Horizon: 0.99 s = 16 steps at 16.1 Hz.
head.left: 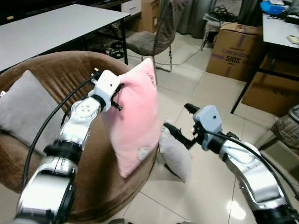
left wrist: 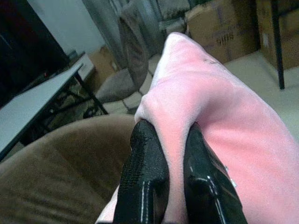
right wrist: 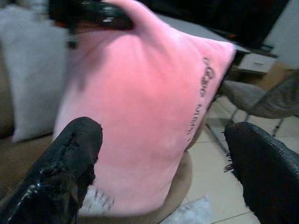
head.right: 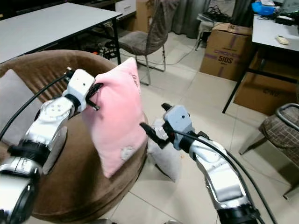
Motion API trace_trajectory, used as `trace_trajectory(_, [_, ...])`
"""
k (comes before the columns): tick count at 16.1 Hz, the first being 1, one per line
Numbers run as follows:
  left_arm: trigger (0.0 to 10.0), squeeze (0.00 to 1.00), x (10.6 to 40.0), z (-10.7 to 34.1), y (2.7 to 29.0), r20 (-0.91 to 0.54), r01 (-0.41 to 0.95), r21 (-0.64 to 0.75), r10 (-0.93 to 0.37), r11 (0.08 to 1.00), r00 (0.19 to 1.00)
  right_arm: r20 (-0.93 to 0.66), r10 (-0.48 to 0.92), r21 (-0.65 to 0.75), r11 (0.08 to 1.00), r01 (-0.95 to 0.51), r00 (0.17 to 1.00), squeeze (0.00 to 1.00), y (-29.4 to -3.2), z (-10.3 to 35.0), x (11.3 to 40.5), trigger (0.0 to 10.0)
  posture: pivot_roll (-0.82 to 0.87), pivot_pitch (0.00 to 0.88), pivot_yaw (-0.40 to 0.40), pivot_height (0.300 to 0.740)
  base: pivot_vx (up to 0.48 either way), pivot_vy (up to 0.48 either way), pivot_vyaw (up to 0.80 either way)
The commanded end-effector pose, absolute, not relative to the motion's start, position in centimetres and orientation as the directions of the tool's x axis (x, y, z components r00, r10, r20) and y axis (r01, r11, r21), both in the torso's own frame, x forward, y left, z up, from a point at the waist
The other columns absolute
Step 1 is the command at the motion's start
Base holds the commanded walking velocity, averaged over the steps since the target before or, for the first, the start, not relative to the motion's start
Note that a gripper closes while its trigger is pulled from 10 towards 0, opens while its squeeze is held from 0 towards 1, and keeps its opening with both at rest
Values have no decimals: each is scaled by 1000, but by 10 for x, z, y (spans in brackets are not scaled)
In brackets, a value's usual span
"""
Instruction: Move the pillow to the sofa from floor
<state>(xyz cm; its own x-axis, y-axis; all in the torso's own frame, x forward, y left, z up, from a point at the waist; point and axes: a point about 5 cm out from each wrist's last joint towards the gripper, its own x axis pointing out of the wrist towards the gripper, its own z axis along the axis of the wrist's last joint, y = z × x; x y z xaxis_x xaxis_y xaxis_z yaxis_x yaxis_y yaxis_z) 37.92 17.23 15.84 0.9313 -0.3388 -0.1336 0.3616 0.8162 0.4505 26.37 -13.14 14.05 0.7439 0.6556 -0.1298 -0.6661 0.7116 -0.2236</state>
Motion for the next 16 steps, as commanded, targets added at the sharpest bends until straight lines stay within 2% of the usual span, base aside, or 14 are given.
trace_trajectory(1, [10000, 0, 385, 169, 181, -98, 318, 477, -309, 819, 946, -126, 684, -215, 689, -693, 719, 0, -128, 143, 261, 10000, -38, 0, 55, 740, 0, 0, 0])
trace_trajectory(5, [10000, 0, 382, 143, 208, -185, 275, 491, -209, 827, 960, -147, 717, -201, 653, -730, 682, 0, -119, 141, 258, 10000, -56, 0, 49, 740, 0, 0, 0])
trace_trajectory(7, [10000, 0, 374, 129, 229, -234, 225, 522, -115, 823, 965, -162, 770, -165, 596, -786, 618, 0, -111, 140, 252, 10000, -70, 0, 46, 740, 0, 0, 0])
trace_trajectory(8, [10000, 0, 370, 125, 240, -256, 213, 549, -80, 808, 963, -177, 809, -148, 541, -828, 561, 0, -103, 137, 248, 10000, -74, 0, 46, 740, 0, 0, 0])
trace_trajectory(10, [10000, 0, 369, 129, 252, -245, 186, 610, -40, 770, 969, -172, 823, -145, 523, -840, 541, 0, -94, 136, 251, 10000, -68, 1, 39, 740, 0, 0, 0])
trace_trajectory(14, [10000, 0, 374, 157, 271, -133, 76, 664, 18, 744, 991, -147, 830, -136, 521, -843, 537, 0, -87, 140, 255, 10000, -57, 20, 17, 740, 0, 0, 0])
trace_trajectory(16, [10000, 0, 372, 161, 279, -137, 76, 717, 32, 693, 990, -142, 841, -128, 508, -852, 522, 0, -79, 139, 255, 10000, -62, 28, 15, 740, 0, 0, 0])
